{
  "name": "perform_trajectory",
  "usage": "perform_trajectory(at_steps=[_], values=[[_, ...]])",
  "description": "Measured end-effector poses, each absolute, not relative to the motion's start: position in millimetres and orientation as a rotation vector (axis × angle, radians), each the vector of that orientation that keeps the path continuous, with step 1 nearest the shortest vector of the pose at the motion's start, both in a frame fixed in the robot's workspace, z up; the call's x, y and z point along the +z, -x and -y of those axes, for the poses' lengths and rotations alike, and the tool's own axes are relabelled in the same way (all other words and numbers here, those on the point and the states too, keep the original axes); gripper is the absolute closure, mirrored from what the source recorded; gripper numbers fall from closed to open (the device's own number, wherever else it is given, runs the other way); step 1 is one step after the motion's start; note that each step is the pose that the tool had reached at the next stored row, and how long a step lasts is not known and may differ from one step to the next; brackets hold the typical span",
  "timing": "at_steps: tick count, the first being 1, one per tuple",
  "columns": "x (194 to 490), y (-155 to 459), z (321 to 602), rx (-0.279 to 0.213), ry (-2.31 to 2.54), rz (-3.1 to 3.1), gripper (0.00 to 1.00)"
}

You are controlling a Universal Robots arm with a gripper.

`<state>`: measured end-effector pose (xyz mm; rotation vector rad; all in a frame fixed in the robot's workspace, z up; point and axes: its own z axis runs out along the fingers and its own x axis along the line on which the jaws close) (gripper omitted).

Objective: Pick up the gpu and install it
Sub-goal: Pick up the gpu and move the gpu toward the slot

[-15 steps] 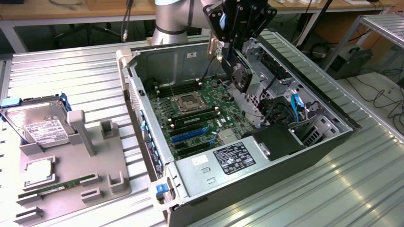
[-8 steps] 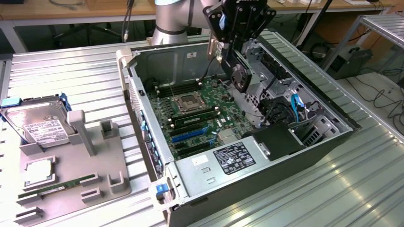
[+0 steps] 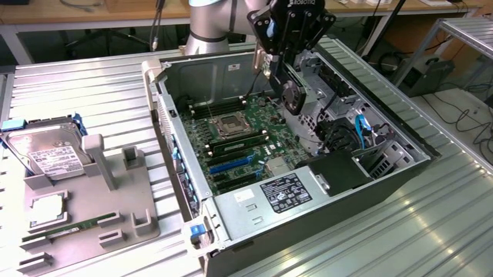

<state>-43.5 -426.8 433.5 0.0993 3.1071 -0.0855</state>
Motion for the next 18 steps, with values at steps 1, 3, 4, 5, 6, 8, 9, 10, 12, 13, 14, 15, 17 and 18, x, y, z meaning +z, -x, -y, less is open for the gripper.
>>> perform_trajectory(at_steps=[1, 3, 4, 5, 6, 8, 9, 10, 12, 13, 14, 15, 17, 18], values=[[433.2, 43.5, 426.8, -0.086, -0.099, -3.107, 0.74], [432.1, 43.5, 426.8, -0.086, -0.099, -3.107, 0.74], [431.8, 43.5, 426.7, -0.086, -0.099, -3.107, 0.74], [431.5, 43.5, 426.7, -0.086, -0.099, -3.107, 0.74], [431.2, 43.5, 426.7, -0.086, -0.099, -3.107, 0.74], [430.6, 43.5, 426.7, -0.086, -0.099, -3.107, 0.74], [430.3, 43.5, 426.7, -0.086, -0.099, -3.107, 0.74], [430.1, 43.5, 426.7, -0.086, -0.099, -3.107, 0.74], [429.5, 43.5, 426.7, -0.086, -0.099, -3.107, 0.74], [429.2, 43.5, 426.6, -0.086, -0.099, -3.107, 0.74], [428.9, 43.5, 426.7, -0.086, -0.099, -3.107, 0.74], [428.4, 43.5, 426.6, -0.086, -0.099, -3.107, 0.74], [427.6, 43.5, 426.6, -0.086, -0.099, -3.107, 0.74], [427.3, 43.5, 426.6, -0.086, -0.099, -3.107, 0.74]])
